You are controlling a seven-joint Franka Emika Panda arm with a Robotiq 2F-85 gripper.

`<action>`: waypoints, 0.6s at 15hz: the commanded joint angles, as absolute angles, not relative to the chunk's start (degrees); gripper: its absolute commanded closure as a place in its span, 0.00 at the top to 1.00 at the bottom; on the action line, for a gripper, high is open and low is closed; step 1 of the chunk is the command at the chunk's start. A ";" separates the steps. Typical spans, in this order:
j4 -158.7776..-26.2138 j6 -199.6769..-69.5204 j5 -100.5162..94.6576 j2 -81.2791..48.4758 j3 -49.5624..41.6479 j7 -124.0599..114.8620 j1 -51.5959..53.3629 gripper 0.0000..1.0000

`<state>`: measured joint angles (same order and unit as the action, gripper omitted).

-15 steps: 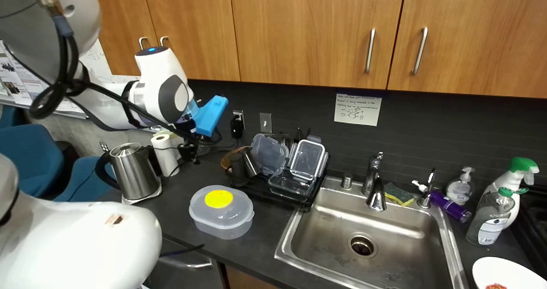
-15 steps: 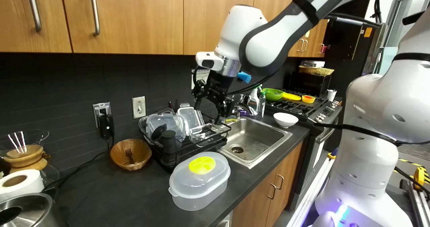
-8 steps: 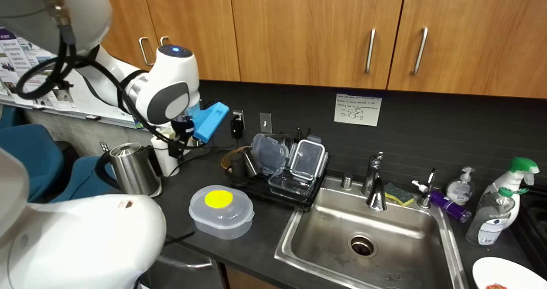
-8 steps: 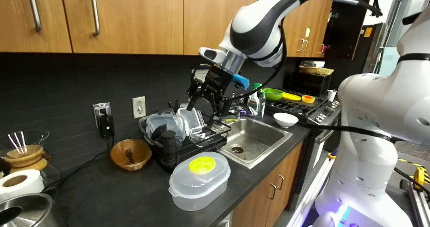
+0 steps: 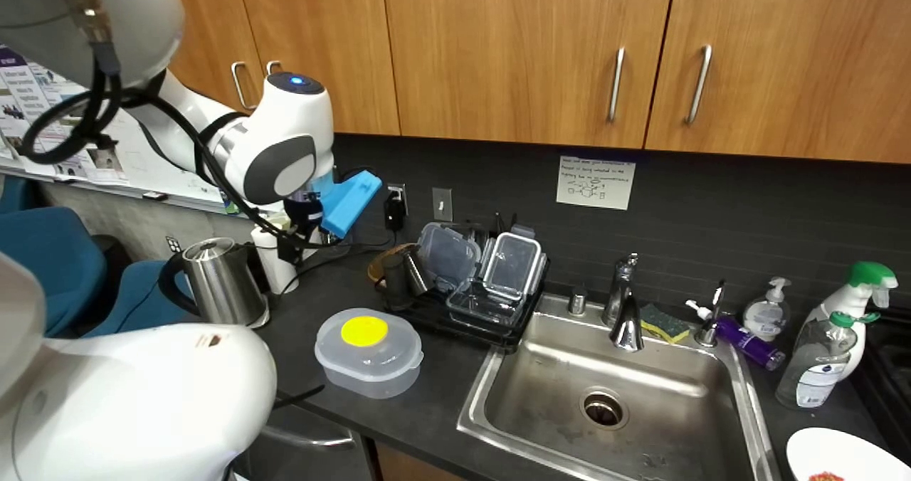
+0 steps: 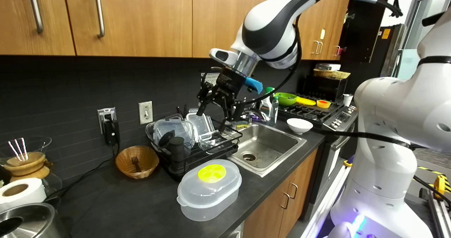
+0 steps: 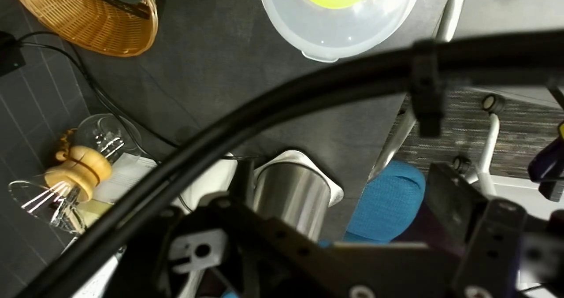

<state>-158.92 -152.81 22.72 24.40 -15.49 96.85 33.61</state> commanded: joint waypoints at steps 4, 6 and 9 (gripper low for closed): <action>-158.79 -151.94 24.73 23.88 -11.60 96.07 30.07 1.00; -158.88 -152.51 20.59 23.12 -7.32 90.06 25.54 1.00; -158.98 -150.53 13.22 23.42 -1.76 79.95 18.99 1.00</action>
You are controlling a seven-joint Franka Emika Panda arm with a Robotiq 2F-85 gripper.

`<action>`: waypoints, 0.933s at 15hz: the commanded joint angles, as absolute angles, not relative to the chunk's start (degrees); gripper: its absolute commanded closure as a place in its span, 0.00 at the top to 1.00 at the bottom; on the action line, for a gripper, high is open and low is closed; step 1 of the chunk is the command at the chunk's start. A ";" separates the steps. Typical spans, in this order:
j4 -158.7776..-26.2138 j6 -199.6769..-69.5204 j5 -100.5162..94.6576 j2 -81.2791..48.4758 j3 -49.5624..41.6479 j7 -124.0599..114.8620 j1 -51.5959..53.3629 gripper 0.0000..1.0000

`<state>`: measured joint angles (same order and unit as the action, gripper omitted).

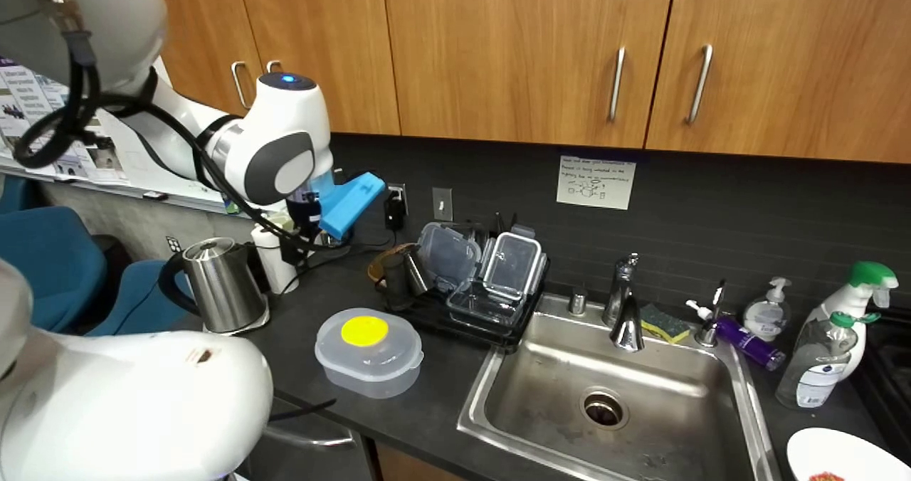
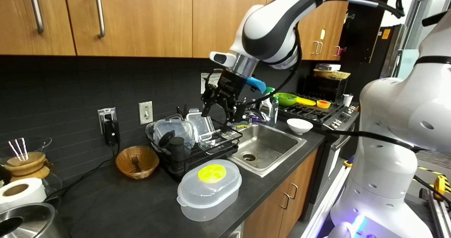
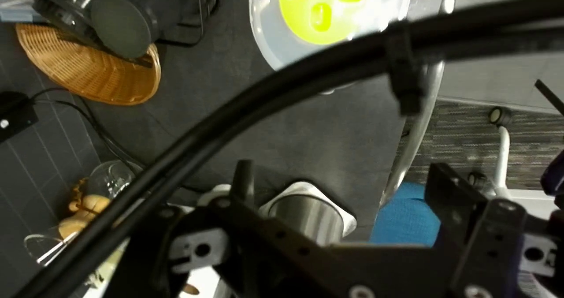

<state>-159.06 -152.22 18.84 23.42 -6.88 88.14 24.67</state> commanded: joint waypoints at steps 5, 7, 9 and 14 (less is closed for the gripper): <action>-158.96 -143.03 5.44 25.17 1.78 68.67 15.74 1.00; -158.91 -140.75 4.83 25.34 1.80 66.96 15.97 1.00; -158.31 -139.02 4.83 25.03 1.50 66.22 16.02 1.00; -157.50 -139.48 1.73 24.10 1.63 64.88 14.24 1.00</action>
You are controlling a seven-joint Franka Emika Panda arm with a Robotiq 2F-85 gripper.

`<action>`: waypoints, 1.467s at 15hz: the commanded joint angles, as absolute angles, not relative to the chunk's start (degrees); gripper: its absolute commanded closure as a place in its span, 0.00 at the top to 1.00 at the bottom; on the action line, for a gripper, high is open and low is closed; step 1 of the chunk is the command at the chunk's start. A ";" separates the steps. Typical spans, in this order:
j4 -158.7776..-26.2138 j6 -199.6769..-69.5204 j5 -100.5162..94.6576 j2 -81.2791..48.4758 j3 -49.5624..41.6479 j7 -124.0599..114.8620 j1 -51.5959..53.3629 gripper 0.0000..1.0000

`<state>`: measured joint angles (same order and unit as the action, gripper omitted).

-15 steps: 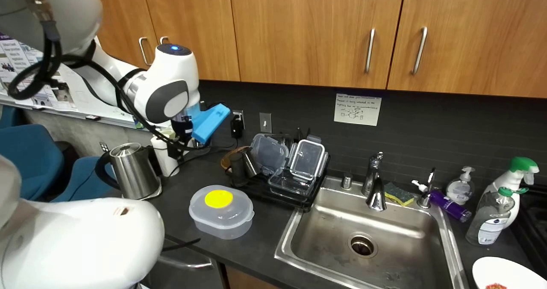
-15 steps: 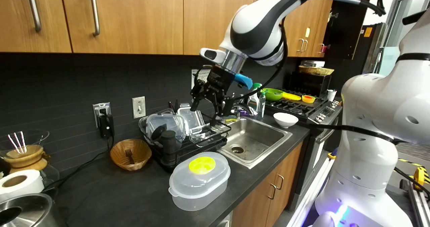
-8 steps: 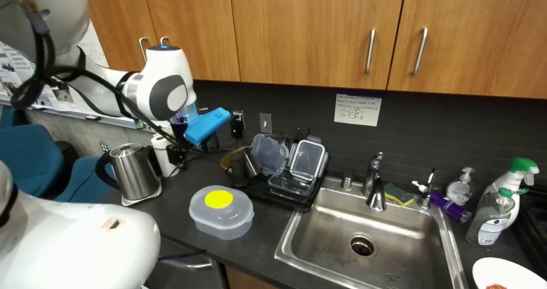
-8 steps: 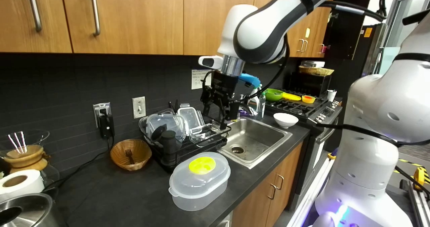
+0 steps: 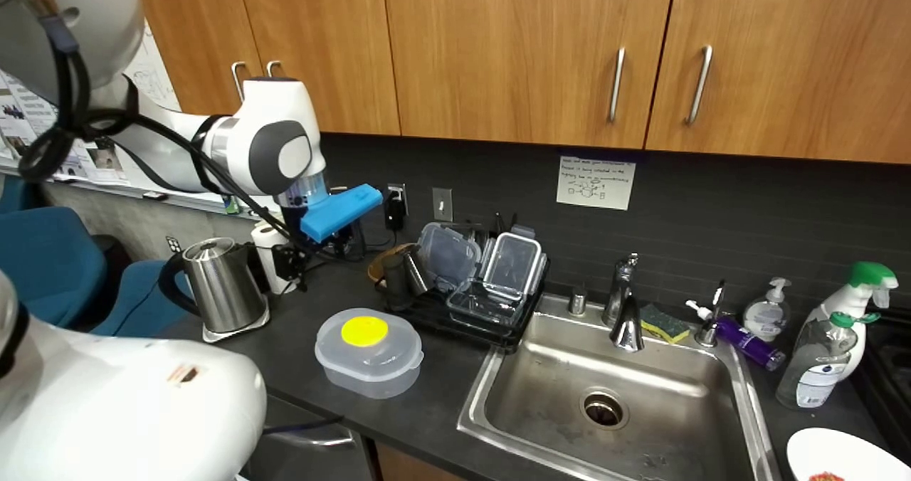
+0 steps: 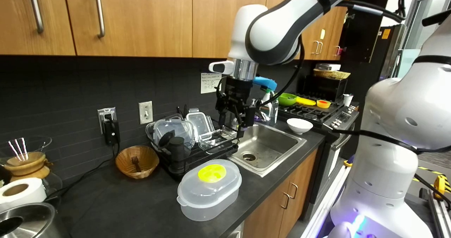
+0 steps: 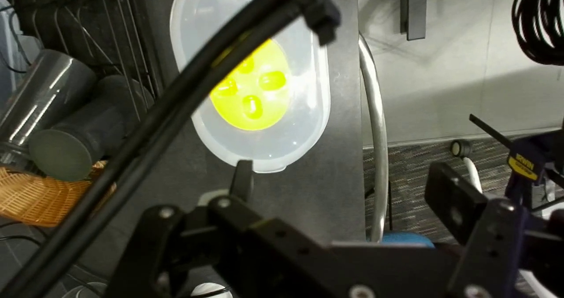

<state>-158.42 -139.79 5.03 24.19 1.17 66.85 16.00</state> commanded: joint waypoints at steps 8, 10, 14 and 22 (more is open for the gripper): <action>-156.11 -139.89 -5.34 21.97 0.91 66.25 12.11 1.00; -155.87 -139.79 -5.38 21.58 0.90 66.40 12.28 1.00; -154.78 -139.97 -4.73 19.78 0.66 67.85 12.71 1.00; -151.29 -140.38 -3.77 13.75 1.18 70.51 12.76 1.00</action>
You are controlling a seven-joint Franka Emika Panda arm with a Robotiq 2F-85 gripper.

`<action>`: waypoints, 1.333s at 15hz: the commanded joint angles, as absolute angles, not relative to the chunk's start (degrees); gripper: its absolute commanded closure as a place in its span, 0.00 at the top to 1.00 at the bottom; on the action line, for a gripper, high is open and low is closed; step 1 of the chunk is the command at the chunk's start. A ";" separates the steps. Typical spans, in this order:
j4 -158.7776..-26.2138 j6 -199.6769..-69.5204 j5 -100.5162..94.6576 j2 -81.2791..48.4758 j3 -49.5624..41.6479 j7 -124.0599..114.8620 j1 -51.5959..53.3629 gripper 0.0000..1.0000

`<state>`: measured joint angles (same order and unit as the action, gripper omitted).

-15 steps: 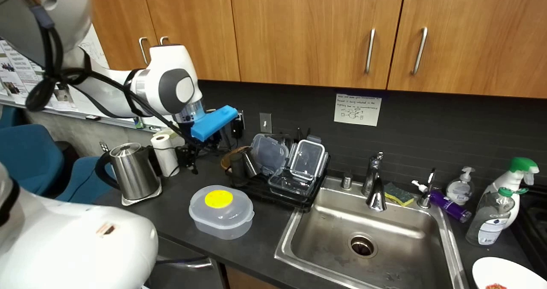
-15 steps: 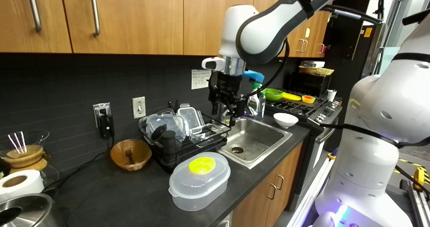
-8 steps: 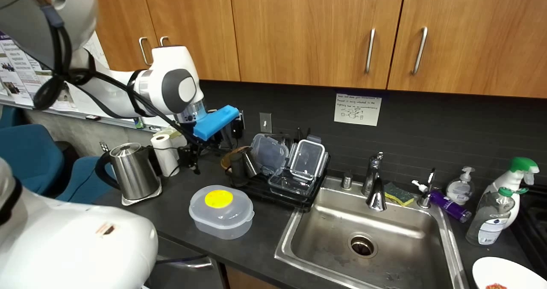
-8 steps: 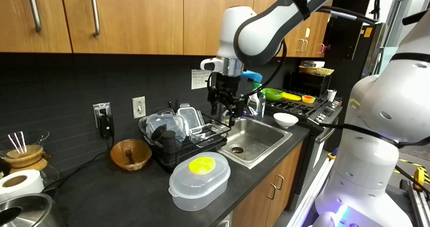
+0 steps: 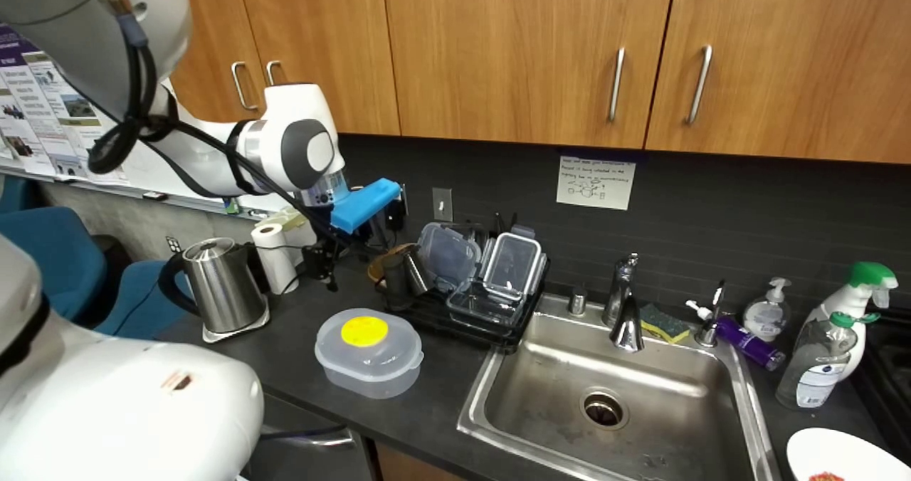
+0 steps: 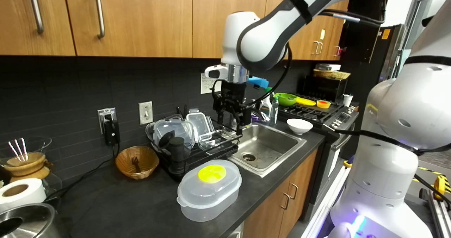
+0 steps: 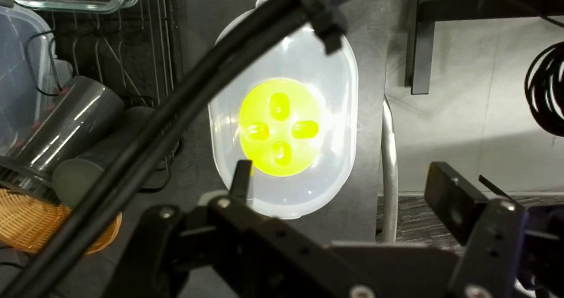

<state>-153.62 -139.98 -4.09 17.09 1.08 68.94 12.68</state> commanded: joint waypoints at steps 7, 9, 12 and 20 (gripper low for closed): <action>-148.25 -140.60 -2.99 8.80 2.44 73.05 12.43 1.00; -147.63 -140.81 -2.98 7.85 2.86 73.57 12.30 1.00; -147.00 -140.94 -2.81 6.85 3.45 74.13 12.13 1.00; -146.06 -143.06 0.29 3.78 3.58 77.40 11.50 1.00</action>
